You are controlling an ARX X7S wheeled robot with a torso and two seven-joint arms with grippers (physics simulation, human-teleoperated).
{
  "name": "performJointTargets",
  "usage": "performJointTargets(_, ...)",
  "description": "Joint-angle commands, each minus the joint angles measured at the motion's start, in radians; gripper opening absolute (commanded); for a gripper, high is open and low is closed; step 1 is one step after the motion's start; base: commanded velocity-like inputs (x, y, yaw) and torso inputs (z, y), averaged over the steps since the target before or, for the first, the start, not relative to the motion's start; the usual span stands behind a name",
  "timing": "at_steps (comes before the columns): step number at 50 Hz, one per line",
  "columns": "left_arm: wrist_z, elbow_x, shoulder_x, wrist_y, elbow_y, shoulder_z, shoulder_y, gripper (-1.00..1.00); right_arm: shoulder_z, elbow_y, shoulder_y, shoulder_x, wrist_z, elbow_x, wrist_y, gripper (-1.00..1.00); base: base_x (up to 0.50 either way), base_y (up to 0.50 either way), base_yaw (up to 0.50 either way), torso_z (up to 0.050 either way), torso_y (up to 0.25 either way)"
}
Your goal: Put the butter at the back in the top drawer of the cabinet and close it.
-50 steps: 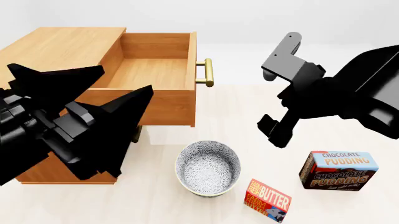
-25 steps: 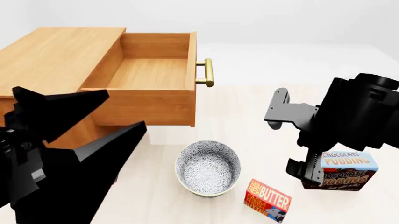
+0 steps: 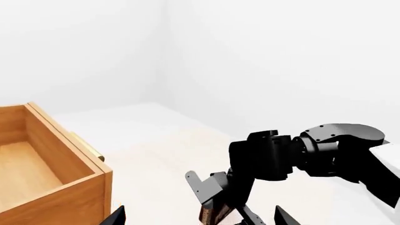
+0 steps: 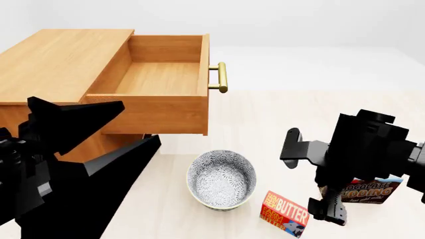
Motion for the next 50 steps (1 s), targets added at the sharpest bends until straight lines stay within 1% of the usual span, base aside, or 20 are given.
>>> performJointTargets(1,0.006,0.009,0.012,0.001,-0.013,0.005,0.015,1.00,0.004,0.039,-0.044,-0.013,-0.013,0.007,-0.058,1.00,0.00,0.00,0.00,0.000,0.000)
performJointTargets(23,0.002,0.005,0.016,-0.003,-0.023,0.000,0.026,1.00,0.021,0.111,-0.085,-0.040,-0.035,0.011,-0.138,1.00,0.00,0.00,0.00,0.000,0.000)
performJointTargets(40,0.001,0.011,0.023,-0.007,-0.028,-0.002,0.036,1.00,0.015,0.233,-0.168,-0.080,-0.062,0.000,-0.230,1.00,0.00,0.00,0.00,0.000,0.000)
performJointTargets(50,0.002,0.011,0.024,-0.006,-0.034,-0.003,0.043,1.00,0.018,0.263,-0.198,-0.087,-0.068,0.003,-0.259,1.00,0.00,0.00,0.00,0.000,0.000)
